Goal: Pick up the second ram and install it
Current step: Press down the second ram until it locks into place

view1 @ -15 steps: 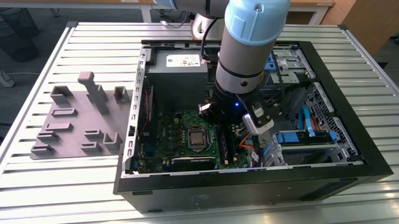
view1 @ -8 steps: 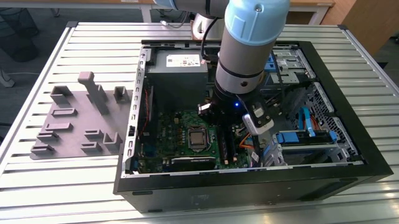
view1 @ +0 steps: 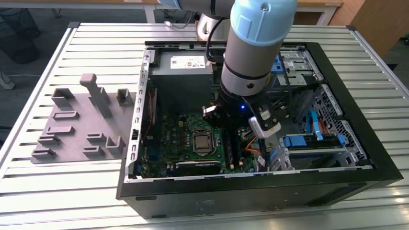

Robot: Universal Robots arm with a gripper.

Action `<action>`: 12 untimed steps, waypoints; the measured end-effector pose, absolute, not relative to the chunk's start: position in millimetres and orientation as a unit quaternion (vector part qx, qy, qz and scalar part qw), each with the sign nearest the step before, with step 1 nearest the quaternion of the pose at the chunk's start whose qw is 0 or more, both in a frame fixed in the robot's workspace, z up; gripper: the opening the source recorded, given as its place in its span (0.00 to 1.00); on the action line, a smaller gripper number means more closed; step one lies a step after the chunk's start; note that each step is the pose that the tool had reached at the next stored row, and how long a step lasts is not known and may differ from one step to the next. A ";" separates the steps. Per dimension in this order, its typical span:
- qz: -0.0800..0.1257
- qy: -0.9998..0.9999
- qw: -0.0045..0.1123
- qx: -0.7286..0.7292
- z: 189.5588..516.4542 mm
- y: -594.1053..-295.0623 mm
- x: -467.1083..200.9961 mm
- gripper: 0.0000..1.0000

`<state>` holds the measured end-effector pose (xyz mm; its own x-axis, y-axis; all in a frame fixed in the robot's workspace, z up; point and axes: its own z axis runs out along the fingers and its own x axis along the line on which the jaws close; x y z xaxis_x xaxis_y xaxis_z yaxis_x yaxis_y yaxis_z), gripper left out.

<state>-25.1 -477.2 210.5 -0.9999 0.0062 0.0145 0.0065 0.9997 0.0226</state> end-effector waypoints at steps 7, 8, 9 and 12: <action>-0.011 -1.000 0.007 -0.003 227.0 -477.3 -25.1 0.27; -0.011 -1.000 0.007 -0.003 229.6 -477.2 -25.1 0.27; -0.011 -1.000 0.007 -0.003 232.2 -477.2 -25.1 0.27; -0.011 -1.000 0.007 -0.003 234.2 -477.2 -25.1 0.20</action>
<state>-25.1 -477.2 234.2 -0.9999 0.0062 0.0150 0.0065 0.9997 0.0225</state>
